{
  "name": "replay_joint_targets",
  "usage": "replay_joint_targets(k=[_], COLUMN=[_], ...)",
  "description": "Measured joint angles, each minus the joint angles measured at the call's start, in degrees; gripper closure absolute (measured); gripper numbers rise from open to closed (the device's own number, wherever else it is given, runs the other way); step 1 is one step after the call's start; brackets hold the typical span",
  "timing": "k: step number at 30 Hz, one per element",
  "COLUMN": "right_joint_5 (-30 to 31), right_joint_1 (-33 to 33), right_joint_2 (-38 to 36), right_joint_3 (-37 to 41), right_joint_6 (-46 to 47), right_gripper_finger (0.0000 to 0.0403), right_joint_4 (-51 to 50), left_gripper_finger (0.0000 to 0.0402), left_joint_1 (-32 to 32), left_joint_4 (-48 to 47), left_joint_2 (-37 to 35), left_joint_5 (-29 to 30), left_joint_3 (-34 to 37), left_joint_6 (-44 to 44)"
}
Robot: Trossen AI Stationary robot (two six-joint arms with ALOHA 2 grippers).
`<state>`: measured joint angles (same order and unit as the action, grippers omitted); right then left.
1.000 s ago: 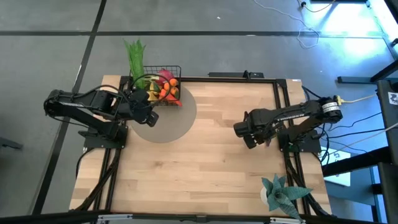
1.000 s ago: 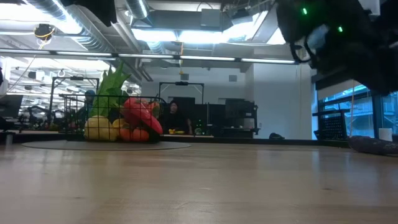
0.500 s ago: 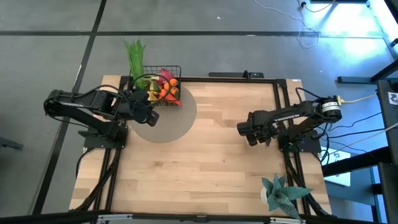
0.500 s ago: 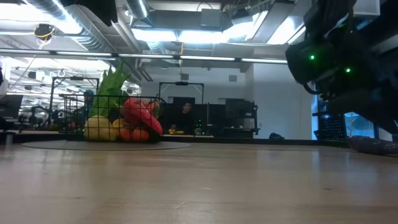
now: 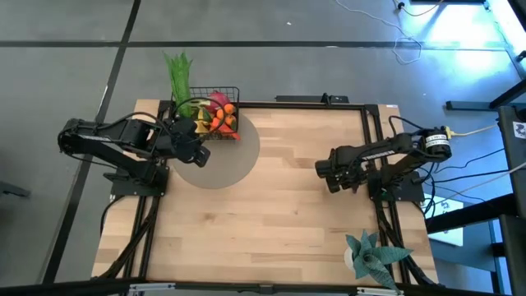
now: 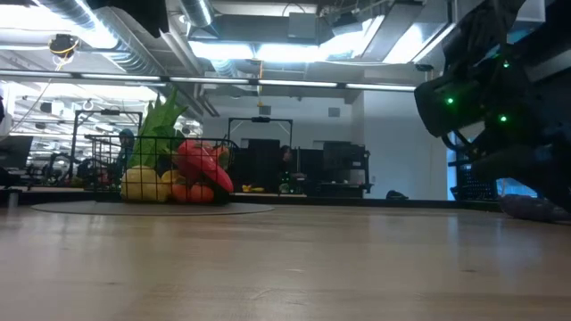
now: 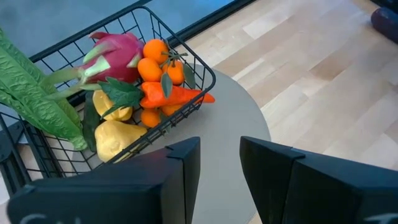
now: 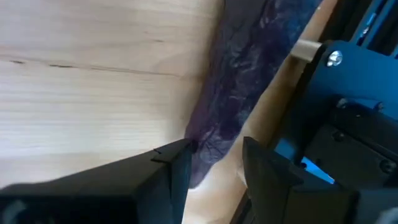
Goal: Build produce basket
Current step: Put the purple eggplant into the wire basket
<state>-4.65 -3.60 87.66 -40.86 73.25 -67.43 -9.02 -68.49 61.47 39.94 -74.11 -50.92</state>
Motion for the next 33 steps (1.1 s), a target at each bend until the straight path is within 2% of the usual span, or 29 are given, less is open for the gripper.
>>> replay_joint_targets(k=[7,13,16,19,21,26,33], right_joint_5=[-1.14,-1.18,-0.74,0.32,1.72,3.24,4.65], right_joint_1=[0.0,0.0,0.0,0.08,0.03,0.0,0.02], right_joint_2=[0.0,-0.24,-0.17,0.01,0.05,0.07,0.11], right_joint_3=[3.24,4.43,3.97,3.17,2.43,0.42,-8.77], right_joint_6=[-0.26,-2.81,-6.45,-7.52,-9.31,-14.22,-21.33], right_gripper_finger=[0.0272,0.0275,0.0302,0.0355,0.0382,0.0383,0.0383], right_joint_4=[8.19,9.45,9.83,10.08,11.12,14.63,17.38], left_gripper_finger=[0.0301,0.0301,0.0301,0.0301,0.0301,0.0301,0.0301], left_joint_1=[0.0,0.0,0.0,0.0,0.0,0.0,0.0], left_joint_4=[0.0,0.0,-0.01,-0.02,-0.02,-0.04,-0.09], left_joint_2=[0.0,0.0,0.0,0.0,0.0,0.0,0.0], left_joint_5=[0.0,0.0,0.0,0.0,0.0,-0.01,-0.46], left_joint_3=[0.0,0.0,0.0,0.0,0.0,0.0,0.0], left_joint_6=[0.01,0.02,0.02,0.02,0.04,0.44,0.44])
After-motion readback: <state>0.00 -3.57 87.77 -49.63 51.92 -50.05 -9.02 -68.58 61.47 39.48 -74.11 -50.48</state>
